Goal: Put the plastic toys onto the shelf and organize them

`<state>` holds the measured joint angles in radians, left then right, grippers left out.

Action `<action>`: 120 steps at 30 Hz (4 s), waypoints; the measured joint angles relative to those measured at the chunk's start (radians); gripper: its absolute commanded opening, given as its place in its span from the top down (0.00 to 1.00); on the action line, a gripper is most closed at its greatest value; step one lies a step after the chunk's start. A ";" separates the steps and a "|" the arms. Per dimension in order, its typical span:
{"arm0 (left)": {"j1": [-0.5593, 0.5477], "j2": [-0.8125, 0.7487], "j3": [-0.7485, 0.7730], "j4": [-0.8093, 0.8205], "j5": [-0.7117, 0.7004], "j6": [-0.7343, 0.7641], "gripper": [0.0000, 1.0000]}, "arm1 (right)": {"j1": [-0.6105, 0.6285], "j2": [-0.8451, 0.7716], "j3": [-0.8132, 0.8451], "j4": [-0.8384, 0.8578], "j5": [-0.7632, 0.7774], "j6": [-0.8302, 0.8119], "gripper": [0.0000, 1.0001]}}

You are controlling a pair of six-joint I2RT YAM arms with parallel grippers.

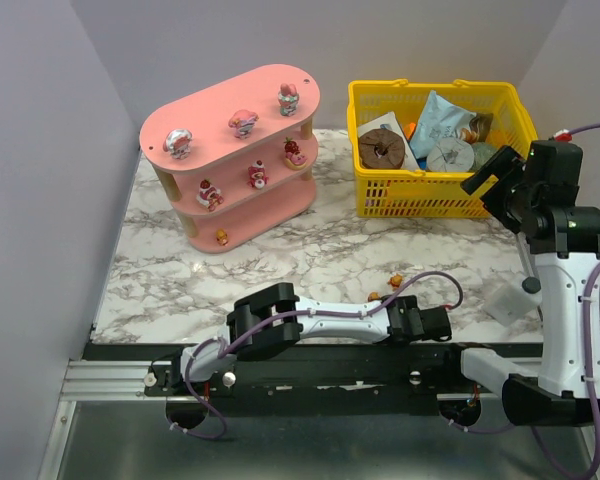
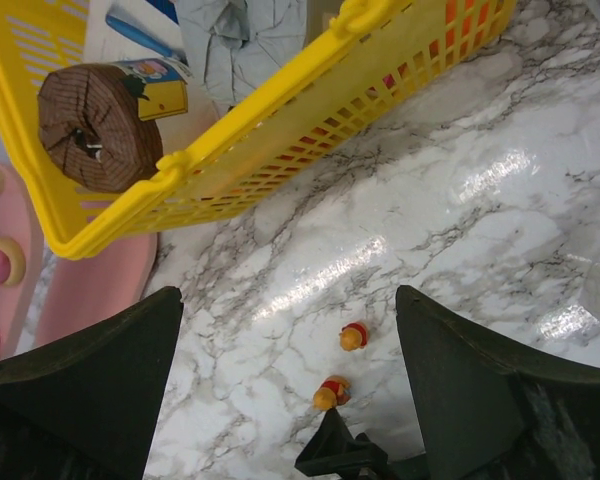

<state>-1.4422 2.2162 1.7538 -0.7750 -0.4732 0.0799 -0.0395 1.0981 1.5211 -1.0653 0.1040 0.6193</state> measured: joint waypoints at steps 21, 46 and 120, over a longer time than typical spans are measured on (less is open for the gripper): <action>0.000 0.000 0.023 -0.014 -0.101 0.005 0.38 | 0.000 0.067 0.066 -0.022 0.005 -0.001 0.06; 0.046 0.000 0.010 0.010 -0.103 0.080 0.50 | 0.000 0.085 0.078 -0.016 0.006 -0.001 0.07; 0.751 -0.233 -0.292 0.116 -0.216 0.184 0.93 | 0.000 0.244 0.111 0.099 -0.045 0.008 0.09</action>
<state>-0.6914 1.9831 1.4620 -0.6586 -0.6888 0.2642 -0.0395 1.3422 1.6321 -0.9661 0.0586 0.6273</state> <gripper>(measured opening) 0.395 0.915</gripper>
